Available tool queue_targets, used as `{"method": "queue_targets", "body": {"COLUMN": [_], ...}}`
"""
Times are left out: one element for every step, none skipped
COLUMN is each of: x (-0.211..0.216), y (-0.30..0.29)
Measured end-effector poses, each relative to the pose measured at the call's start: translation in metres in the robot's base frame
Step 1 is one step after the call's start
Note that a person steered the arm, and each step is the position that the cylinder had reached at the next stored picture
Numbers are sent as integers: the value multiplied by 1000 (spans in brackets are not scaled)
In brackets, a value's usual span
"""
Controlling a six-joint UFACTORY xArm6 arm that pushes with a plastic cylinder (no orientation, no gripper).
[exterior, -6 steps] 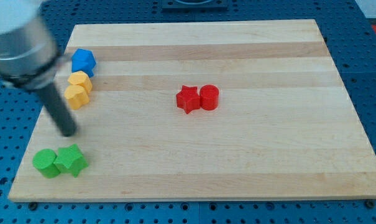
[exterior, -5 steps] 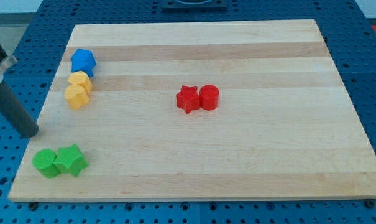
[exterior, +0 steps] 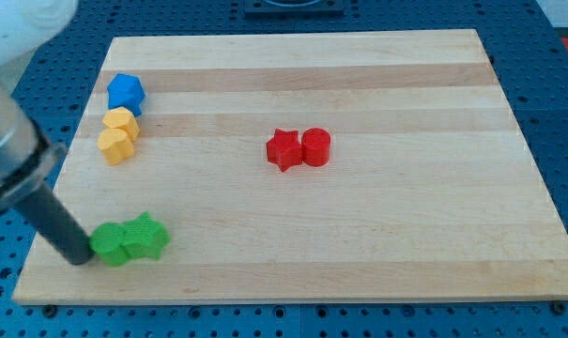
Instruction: Push green blocks diagonal to red blocks
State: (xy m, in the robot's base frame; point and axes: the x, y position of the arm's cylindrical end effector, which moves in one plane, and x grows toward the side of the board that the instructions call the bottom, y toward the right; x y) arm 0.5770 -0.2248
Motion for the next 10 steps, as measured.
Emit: {"method": "queue_targets", "body": {"x": [-5, -13, -19, -24, -32, -42, -49, -49, -34, -13], "y": [30, 51, 74, 97, 108, 112, 128, 139, 123, 125]}}
